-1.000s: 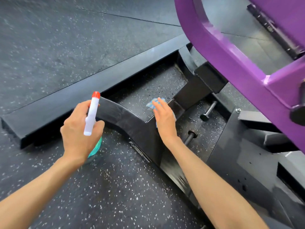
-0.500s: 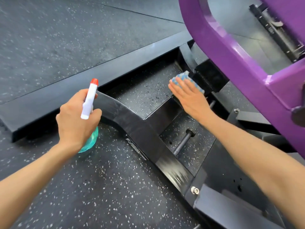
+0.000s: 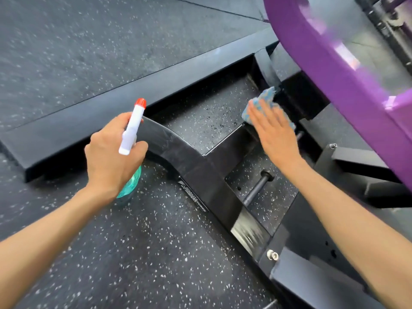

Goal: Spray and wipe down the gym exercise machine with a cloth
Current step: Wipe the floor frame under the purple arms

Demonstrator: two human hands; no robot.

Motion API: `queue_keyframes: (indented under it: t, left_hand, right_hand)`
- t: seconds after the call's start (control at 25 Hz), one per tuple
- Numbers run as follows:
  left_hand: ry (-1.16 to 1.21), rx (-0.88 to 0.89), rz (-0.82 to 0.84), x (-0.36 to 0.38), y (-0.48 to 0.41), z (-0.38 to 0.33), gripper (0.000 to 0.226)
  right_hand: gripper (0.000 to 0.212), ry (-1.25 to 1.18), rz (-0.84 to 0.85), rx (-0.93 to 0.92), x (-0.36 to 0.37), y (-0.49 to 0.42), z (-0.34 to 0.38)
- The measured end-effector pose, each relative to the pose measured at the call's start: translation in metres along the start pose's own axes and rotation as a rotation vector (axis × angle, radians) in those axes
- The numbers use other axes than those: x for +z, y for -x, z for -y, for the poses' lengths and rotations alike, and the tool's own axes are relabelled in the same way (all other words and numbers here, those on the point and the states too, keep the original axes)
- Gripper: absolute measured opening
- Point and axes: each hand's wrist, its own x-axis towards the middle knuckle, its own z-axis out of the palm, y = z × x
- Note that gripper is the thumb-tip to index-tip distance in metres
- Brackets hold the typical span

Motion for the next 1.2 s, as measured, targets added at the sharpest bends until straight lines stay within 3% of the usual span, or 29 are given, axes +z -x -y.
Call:
queue_keyframes:
  t: [0.08, 0.32, 0.44, 0.52, 0.6, 0.68, 0.76, 0.88, 0.96, 1.08, 1.16, 1.2]
  left_hand:
    - [0.012, 0.008, 0.000, -0.001, 0.001, -0.001, 0.044]
    - [0.001, -0.037, 0.027, 0.003, -0.010, -0.005, 0.040]
    - [-0.019, -0.033, 0.056, 0.006, -0.011, -0.012, 0.040]
    - [-0.013, -0.027, 0.052, 0.005, -0.011, -0.014, 0.044]
    - [0.014, -0.020, 0.042, 0.002, -0.007, -0.013, 0.047]
    - [0.035, -0.019, 0.028, -0.002, -0.002, -0.007, 0.049]
    - [0.052, -0.025, 0.022, -0.005, 0.000, 0.003, 0.048]
    - [0.129, 0.062, 0.095, -0.019, 0.011, 0.012, 0.045]
    - [0.205, 0.095, 0.092, -0.034, 0.016, 0.013, 0.045]
    - [0.253, 0.077, 0.011, -0.058, 0.011, 0.009, 0.045]
    - [0.240, 0.103, -0.005, -0.072, 0.006, 0.005, 0.047]
    - [0.235, 0.103, -0.005, -0.078, 0.006, 0.003, 0.047]
  right_hand:
    - [0.067, -0.131, 0.135, -0.080, 0.012, 0.011, 0.031]
    - [0.060, -0.716, 0.191, 0.213, -0.009, -0.003, 0.023]
    - [0.049, -0.994, 0.253, 0.552, -0.006, -0.008, 0.055]
    - [0.040, -1.115, 0.182, 0.679, -0.029, -0.021, 0.084]
    - [0.033, -1.193, 0.091, 0.528, -0.070, -0.026, 0.118]
    - [0.039, -1.130, 0.071, 0.365, -0.088, -0.014, 0.140]
    - [0.041, -1.073, 0.081, 0.366, -0.062, -0.007, 0.129]
    - [0.039, -1.123, 0.216, 0.917, -0.045, -0.025, 0.101]
    - [0.040, -1.220, 0.092, 1.075, -0.075, -0.065, 0.111]
    - [0.047, -1.232, -0.054, 0.755, -0.136, -0.138, 0.172]
    - [0.051, -1.082, 0.060, 0.563, -0.152, -0.162, 0.217]
    - [0.051, -1.027, 0.148, 0.551, -0.151, -0.160, 0.231]
